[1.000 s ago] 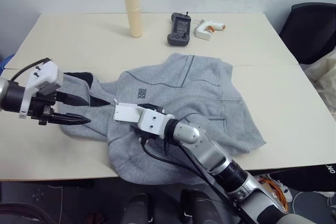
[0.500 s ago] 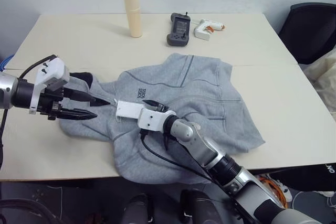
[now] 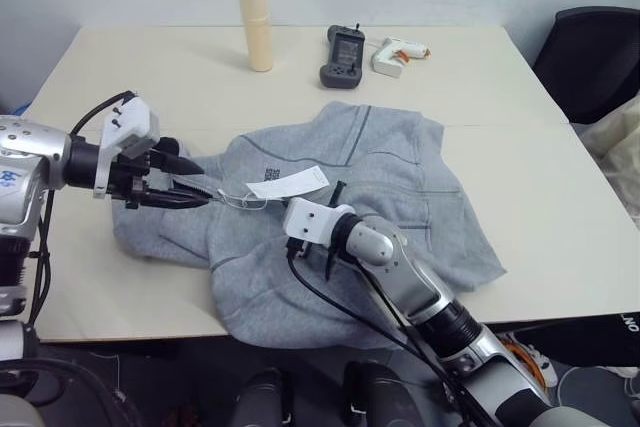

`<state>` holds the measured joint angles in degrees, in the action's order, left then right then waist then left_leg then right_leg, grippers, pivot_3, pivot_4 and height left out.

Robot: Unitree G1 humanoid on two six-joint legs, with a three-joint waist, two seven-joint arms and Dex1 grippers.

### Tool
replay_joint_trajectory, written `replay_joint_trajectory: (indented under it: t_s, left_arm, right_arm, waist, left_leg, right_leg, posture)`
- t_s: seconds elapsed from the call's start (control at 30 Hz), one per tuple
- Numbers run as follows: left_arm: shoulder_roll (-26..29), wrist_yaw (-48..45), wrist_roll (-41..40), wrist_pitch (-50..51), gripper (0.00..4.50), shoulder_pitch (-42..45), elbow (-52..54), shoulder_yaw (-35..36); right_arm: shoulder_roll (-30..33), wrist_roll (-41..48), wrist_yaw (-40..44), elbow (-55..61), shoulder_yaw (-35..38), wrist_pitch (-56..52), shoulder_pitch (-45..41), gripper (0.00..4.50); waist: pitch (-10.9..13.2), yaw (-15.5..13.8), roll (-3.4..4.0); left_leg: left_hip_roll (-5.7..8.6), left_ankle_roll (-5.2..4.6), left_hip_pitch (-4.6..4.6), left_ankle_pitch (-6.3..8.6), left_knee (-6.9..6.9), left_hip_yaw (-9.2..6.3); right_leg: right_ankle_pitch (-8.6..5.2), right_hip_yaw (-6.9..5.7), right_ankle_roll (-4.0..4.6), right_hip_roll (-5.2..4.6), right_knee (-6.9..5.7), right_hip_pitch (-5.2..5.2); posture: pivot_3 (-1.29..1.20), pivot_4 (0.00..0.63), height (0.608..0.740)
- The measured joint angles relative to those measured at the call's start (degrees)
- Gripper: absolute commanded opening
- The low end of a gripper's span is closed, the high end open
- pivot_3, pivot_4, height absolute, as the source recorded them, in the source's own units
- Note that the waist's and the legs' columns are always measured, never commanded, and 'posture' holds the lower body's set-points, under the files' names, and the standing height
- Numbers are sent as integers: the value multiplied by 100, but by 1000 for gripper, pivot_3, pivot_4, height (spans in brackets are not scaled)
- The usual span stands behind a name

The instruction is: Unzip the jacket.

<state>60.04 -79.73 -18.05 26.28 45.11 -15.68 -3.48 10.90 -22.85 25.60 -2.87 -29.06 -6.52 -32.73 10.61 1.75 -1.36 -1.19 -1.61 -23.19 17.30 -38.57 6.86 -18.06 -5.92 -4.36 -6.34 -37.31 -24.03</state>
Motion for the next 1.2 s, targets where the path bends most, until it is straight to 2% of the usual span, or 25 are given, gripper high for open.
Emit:
replay_joint_trajectory:
  t_s: [0.07,0.23,0.5,0.73,0.83,0.97,1.07,1.2]
  left_arm:
    - [-42,-32,66,-57,3073,39,-101,-1]
    - [-51,-137,153,-115,3073,39,-128,-3]
    - [-51,-225,156,-69,3073,38,-94,1]
    - [-49,-239,150,20,3073,19,-14,14]
    - [-49,-236,149,52,3073,-19,40,16]
    - [-53,-246,151,33,3073,-104,139,16]
    - [-125,-268,219,-122,3073,-85,90,-6]
    - [-363,-382,614,-997,3073,115,-459,-340]
  right_arm:
    - [92,-99,26,-88,-64,119,1,523]
    - [143,-411,-53,-223,-176,223,4,2087]
    - [109,-714,-223,-299,-234,670,-8,2087]
    - [-384,-816,-596,-1429,-226,911,-695,2087]
    - [-519,-773,-656,-1953,-214,1075,-898,1488]
    - [-527,-606,-620,-2029,-160,1170,-902,104]
    - [-456,-472,-458,-1692,-42,1132,-744,38]
    - [-327,-263,-152,-953,170,783,-477,38]
  waist:
    - [0,16,0]
    - [0,18,0]
    - [0,9,0]
    - [0,47,0]
    - [0,58,0]
    - [0,84,0]
    - [0,75,0]
    - [0,35,0]
  left_leg:
    - [-4,0,0,0,0,0]
    - [-6,0,0,0,-6,0]
    - [-6,0,-1,0,-16,0]
    - [-14,2,-1,1,-25,0]
    - [-13,2,-1,1,-27,-1]
    - [-14,2,-2,1,-29,-2]
    - [-13,2,-2,1,-30,-3]
    - [-13,2,-4,1,-34,-2]
  right_leg:
    - [0,0,0,-1,0,0]
    - [-1,2,0,-5,-2,0]
    - [-1,4,0,-6,-9,0]
    - [-3,4,4,-2,-16,0]
    - [-4,5,6,-3,-17,0]
    - [-4,6,6,-4,-19,0]
    - [-4,6,6,-5,-20,0]
    - [-4,4,6,-3,-22,0]
  posture:
    - [0,150,740]
    - [0,150,740]
    - [0,150,740]
    - [0,150,740]
    - [0,150,740]
    - [0,150,740]
    - [0,150,740]
    - [0,150,740]
